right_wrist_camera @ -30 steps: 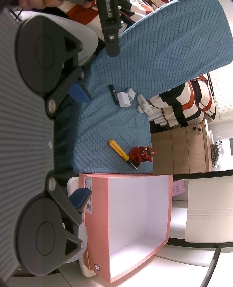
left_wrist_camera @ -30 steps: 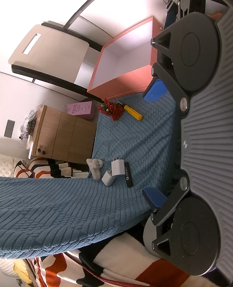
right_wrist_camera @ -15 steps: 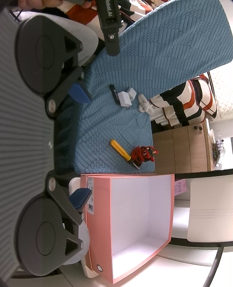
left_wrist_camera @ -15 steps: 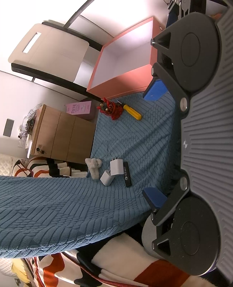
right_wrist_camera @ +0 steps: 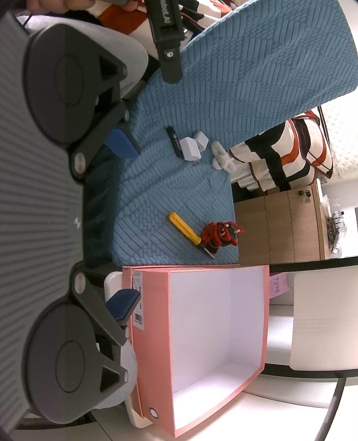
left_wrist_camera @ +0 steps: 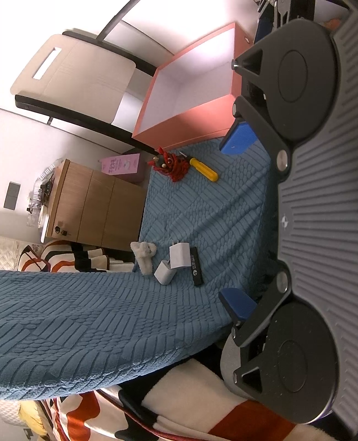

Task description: Organize rigid objects

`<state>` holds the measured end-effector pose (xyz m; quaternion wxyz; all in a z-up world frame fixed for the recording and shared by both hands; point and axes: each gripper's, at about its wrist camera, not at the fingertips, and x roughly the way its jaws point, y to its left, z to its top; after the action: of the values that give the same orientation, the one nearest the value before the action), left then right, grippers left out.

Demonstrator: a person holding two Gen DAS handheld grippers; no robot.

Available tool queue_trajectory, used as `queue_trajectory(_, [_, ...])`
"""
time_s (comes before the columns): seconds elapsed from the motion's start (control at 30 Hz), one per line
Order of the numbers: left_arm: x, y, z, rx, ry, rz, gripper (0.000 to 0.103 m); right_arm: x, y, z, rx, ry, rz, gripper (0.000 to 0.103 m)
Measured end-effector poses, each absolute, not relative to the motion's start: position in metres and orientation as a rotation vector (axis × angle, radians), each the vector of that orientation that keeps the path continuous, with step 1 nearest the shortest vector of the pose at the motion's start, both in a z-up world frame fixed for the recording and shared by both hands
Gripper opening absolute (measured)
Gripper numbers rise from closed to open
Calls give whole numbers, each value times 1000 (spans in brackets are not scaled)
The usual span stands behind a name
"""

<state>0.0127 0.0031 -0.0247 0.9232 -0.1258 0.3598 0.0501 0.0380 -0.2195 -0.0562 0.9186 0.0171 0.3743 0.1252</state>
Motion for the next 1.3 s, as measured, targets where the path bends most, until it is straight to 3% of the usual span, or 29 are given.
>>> queue_trajectory(0.7, [67,27,-54,-197,742,85,103,80,-208,-76,75,744,264,103])
queue_trajectory(1.13, [127,56,-107,-221,698,161,103,113,-187,-93,88,696,296,103])
queue_trajectory(1.3, [152,64,-134,-233,735,164,103,126,-174,-101,67,671,319,93])
